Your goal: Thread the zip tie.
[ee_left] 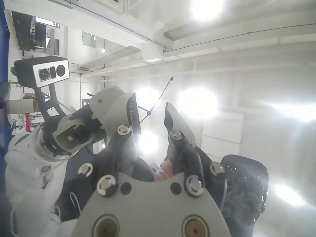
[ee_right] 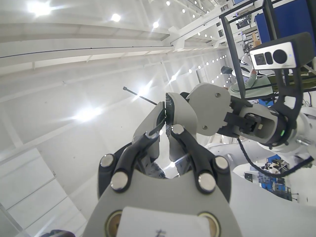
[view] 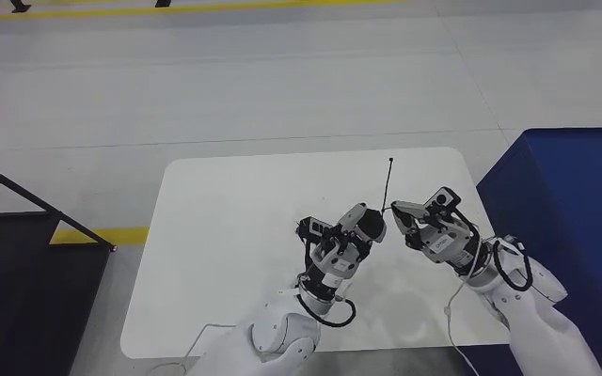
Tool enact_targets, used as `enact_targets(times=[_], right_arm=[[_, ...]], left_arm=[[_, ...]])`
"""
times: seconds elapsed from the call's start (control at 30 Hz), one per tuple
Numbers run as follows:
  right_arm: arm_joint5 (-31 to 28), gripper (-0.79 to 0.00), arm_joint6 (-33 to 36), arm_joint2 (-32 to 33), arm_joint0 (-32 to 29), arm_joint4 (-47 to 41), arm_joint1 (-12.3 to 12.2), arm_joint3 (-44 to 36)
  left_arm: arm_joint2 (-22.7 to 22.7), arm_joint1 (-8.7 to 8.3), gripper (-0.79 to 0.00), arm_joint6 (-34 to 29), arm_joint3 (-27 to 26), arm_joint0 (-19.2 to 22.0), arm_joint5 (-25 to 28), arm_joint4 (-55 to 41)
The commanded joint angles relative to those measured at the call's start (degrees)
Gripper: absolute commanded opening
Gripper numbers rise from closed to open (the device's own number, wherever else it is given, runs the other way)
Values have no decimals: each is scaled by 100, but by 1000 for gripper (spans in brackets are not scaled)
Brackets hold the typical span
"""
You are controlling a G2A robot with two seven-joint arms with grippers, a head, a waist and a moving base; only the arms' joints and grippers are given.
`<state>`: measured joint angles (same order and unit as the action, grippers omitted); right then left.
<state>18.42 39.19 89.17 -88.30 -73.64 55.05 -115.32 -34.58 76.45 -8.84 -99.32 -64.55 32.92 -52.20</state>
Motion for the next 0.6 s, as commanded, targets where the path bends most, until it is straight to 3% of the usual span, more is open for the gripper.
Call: enact_targets(times=[0.0,0.33,0.47,0.57], right_arm=[[12,-785,-4,-4,-1,7,7,-2],[37,-785,-27,-47,15,71,47,-1],[48,-785,-30,-64,36,104,62,-6],[51,-785,-52,-81,58,123,74,4]], left_arm=[[-23,25,-582,-51,-15,-45,-29,25],[-156,151,-603,-235,-52,-221,-194,115],[-250,199,-686,-292,-60,-257,-225,99],[-305,230,-702,-353,-47,-296,-278,101]])
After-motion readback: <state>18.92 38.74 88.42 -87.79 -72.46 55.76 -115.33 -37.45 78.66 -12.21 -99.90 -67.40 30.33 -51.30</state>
